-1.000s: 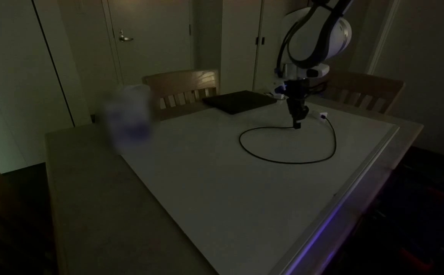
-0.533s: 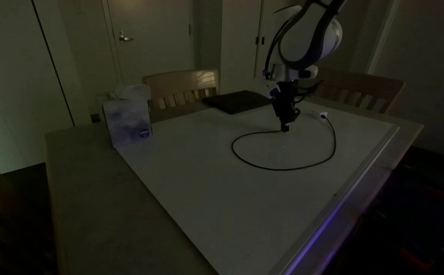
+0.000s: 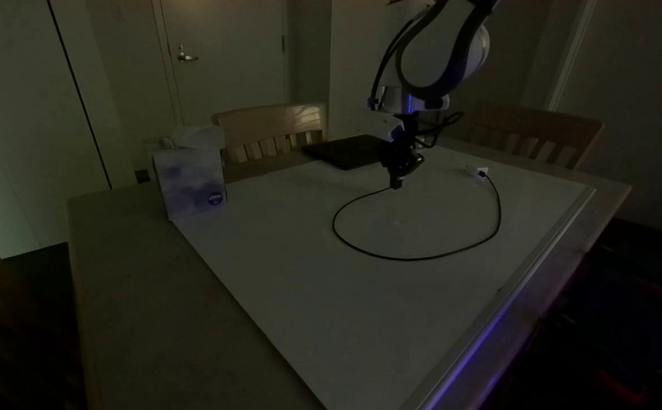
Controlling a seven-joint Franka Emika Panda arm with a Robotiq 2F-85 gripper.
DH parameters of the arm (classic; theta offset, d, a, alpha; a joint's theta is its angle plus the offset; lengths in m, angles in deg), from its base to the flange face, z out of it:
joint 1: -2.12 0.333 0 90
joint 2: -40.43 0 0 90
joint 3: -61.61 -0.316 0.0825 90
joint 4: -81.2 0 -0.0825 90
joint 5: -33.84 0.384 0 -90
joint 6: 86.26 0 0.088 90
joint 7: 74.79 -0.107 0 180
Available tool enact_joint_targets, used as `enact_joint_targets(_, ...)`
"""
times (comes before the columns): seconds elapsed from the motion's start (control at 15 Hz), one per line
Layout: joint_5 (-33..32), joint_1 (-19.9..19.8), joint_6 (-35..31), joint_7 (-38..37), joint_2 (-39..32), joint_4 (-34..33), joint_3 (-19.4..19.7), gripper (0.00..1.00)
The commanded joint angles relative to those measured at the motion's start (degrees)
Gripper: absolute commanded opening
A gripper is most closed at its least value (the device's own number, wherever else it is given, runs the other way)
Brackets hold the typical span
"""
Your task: Straighten the cable
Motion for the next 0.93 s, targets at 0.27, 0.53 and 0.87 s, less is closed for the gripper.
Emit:
enact_joint_targets(0.27, 1.7, 1.9, -0.1, 13.1, -2.1, -4.3, -2.7, 0.06)
enact_joint_targets(0.53, 1.8, 2.0, -0.1, 16.8, -3.4, -5.5, -2.7, 0.06)
enact_joint_targets(0.87, -0.1, 4.1, 1.1, 21.0, -3.4, -5.6, -3.7, 0.02)
